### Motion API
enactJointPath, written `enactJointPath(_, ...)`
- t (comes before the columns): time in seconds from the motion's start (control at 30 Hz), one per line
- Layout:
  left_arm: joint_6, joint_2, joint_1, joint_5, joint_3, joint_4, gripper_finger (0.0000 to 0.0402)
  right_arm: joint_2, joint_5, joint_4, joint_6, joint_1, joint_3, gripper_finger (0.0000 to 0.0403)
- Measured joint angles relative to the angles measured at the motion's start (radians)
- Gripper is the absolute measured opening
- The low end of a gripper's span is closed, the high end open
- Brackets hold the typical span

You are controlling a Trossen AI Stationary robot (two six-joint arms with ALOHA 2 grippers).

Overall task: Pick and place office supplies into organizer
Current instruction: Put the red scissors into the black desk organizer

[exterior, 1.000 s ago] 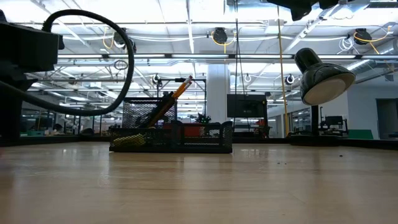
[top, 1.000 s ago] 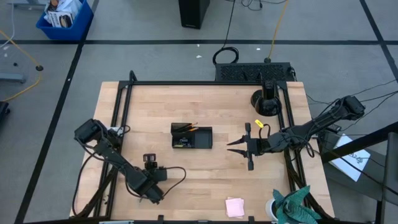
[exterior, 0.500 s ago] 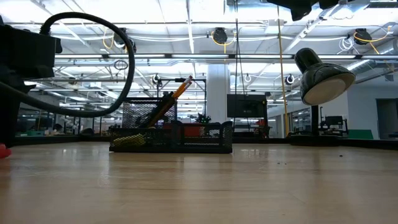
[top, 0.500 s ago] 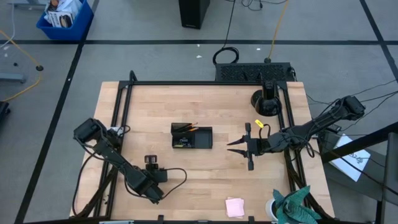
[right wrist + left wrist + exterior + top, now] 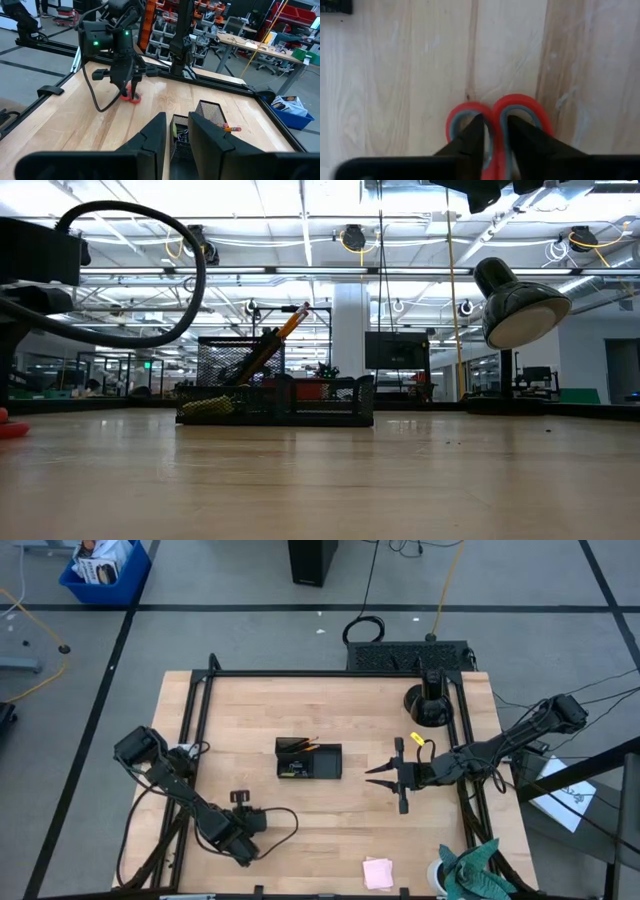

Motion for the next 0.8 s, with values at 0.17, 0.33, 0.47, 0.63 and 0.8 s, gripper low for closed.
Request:
enactJointPath(0.17,-0.003,0.0,-0.003,-0.028,0.0,0.009,0.0017,0.0,0.0,0.0,0.001,0.0,0.0,0.0073)
enactJointPath(0.33,0.003,0.012,-0.027,-0.144,0.026,-0.003,0.0029,0.0,0.0,0.002,0.001,0.0,0.0,0.0073)
enactJointPath(0.47,-0.021,-0.006,-0.035,-0.31,0.044,-0.055,0.0012,0.0,0.0,0.003,0.002,0.0,0.0,0.0073)
enactJointPath(0.63,-0.031,-0.094,-0.034,-0.522,0.05,-0.052,0.002,0.0,0.0,0.003,0.002,0.0,0.0,0.0073)
enactJointPath(0.8,-0.002,-0.212,-0.034,-0.767,0.051,-0.049,0.0024,0.0,0.0,0.003,0.002,0.0,0.0,0.0073)
